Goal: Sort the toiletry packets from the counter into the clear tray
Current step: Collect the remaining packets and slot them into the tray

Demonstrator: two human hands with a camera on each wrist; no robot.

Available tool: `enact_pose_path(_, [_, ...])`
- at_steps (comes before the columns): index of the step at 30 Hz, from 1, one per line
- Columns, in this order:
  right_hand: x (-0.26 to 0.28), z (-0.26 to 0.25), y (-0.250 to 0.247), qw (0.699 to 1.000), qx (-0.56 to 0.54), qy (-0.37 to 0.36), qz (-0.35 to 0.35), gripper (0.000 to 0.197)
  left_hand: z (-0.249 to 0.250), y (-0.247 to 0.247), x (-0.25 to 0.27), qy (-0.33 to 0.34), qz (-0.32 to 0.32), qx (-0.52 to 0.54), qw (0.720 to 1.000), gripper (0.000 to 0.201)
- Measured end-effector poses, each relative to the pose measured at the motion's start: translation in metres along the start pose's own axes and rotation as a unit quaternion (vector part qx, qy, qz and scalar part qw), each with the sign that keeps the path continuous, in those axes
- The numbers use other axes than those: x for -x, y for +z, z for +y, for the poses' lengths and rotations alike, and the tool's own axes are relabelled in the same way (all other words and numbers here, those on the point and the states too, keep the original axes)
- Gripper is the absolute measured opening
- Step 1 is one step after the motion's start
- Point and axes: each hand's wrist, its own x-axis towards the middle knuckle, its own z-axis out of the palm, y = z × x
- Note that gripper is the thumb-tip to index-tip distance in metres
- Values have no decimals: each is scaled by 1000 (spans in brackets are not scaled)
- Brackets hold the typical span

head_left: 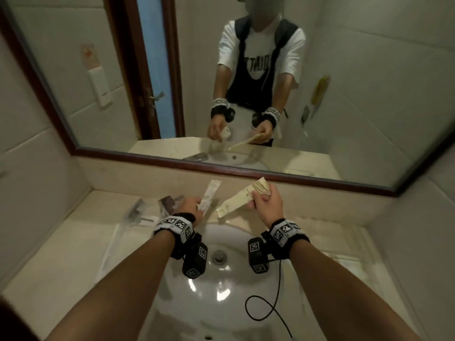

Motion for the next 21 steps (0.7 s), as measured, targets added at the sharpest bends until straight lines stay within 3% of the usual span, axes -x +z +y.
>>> enact_pose_path(6, [11,30,-85,996,-42,49,69,4,60,50,11,44,-26,-27,998,21])
enact_pose_path(14, [34,67,-167,980,-97,111,131,11,122,111,32,84,-65,-40,994,17])
enact_pose_path(21, [50,86,-234,976,-43,124,173,19,163,154,49,105,-83,-67,989,17])
